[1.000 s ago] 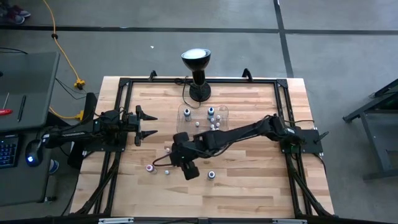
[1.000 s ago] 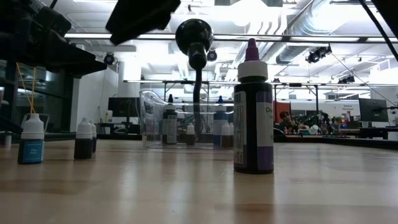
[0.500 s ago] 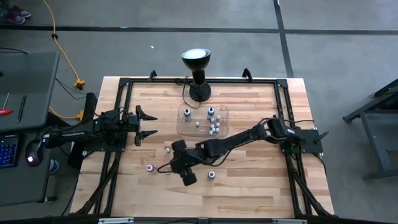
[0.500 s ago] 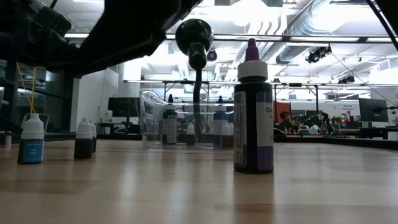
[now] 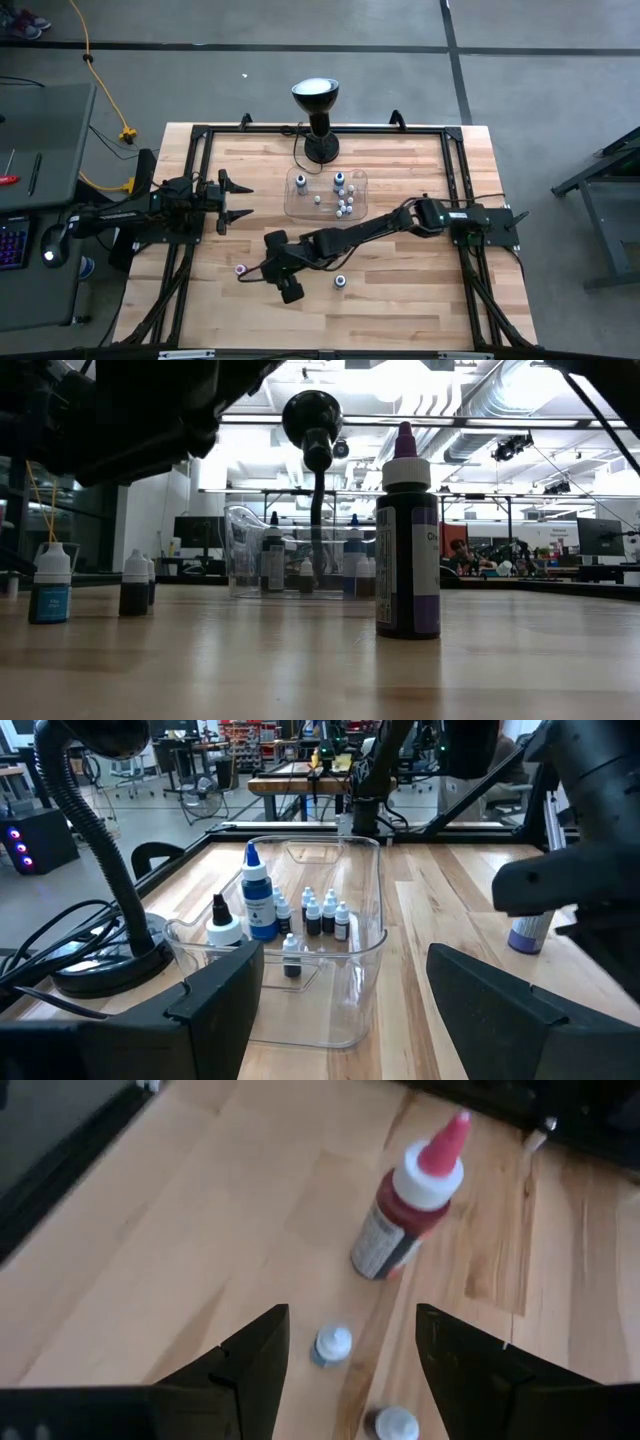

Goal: Pick & Place food coloring
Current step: Put the small blue food coloring bottle into the transparent bin

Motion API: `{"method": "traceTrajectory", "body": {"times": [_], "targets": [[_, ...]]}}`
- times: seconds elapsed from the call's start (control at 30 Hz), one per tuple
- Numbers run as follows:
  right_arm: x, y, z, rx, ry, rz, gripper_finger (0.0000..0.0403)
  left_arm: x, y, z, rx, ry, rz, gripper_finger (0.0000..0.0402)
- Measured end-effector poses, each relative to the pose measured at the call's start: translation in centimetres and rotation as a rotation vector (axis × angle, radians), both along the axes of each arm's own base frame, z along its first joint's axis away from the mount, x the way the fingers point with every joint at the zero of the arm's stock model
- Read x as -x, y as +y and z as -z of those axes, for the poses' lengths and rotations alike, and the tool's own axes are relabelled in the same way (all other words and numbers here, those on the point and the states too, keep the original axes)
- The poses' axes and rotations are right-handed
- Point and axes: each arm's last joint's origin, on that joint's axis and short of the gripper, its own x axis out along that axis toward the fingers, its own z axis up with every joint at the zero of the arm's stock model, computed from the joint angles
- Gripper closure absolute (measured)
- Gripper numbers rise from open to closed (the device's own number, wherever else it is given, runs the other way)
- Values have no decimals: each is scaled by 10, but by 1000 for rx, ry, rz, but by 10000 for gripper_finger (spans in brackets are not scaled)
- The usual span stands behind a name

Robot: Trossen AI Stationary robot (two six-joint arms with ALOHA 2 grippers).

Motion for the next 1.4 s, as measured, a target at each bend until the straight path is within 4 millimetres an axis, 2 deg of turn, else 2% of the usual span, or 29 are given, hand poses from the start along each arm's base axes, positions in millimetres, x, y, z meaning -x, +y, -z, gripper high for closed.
{"method": "traceTrajectory", "body": {"times": [0.23,0.63,0.8,1.4], "targets": [[-11,1,8,1,18,4,196,0,0,0,0,0,0,124],[-8,0,20,-26,89,50,196,0,0,0,0,0,0,124],[-10,1,33,-30,116,60,196,0,0,0,0,-1,0,124],[-13,0,42,-46,111,86,196,0,0,0,0,-1,0,124]]}}
